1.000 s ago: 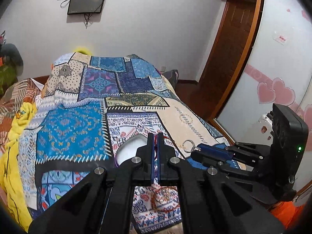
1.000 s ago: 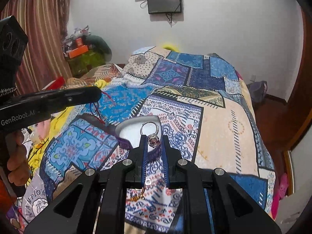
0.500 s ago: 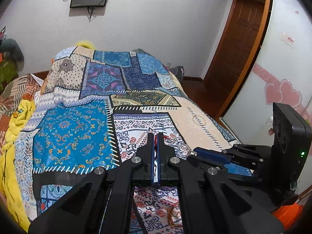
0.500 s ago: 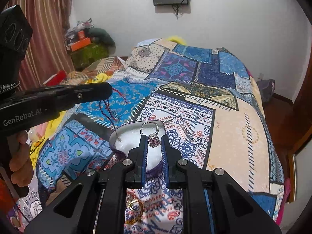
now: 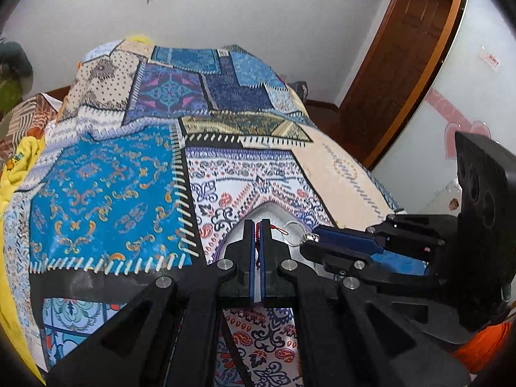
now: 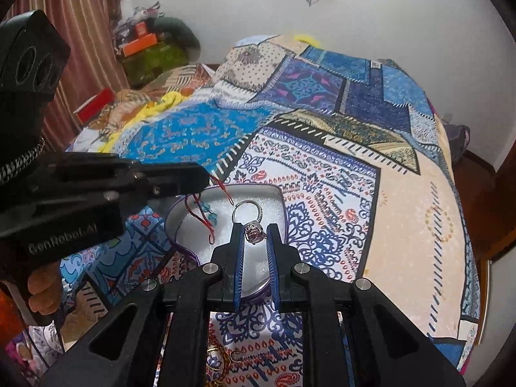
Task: Organize jewelry
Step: 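Carry both items over the purple heart tin and open both tools to drop them, then withdraw both tools from the tin toward the remaining jewelry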
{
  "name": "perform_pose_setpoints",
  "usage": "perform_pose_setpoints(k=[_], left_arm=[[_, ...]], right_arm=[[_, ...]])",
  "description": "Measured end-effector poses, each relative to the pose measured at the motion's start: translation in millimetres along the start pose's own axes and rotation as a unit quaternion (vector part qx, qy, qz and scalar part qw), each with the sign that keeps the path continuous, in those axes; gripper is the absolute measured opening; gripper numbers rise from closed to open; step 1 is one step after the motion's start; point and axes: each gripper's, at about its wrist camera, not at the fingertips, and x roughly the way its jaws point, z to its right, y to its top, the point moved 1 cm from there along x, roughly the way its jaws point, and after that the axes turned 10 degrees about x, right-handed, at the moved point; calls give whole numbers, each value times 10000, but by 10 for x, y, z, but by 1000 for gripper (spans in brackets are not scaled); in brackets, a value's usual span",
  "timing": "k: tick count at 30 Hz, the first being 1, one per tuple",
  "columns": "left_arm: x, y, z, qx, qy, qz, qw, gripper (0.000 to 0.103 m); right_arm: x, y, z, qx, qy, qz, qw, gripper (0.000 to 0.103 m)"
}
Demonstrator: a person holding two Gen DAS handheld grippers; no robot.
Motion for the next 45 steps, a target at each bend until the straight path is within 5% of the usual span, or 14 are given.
perform_pose_setpoints(k=[21,29,38,45], left_arm=[[52,-104,6,83,330,-322,9989,4],[-212,-92,58,132,605,-143,9980,28],[-636,-143,155,73,845,44,9964,43],[-824,-261,237,35,904,-20,9959,44]], right_arm=[[72,-20,-41,-106,-63,-260,9996,14],[-205,8,-107,-200,-278,114,9993,30],[-640,-24,-158,-65,-324,588,9977,43],[-869,-154,-148,81,-340,737,9967,44]])
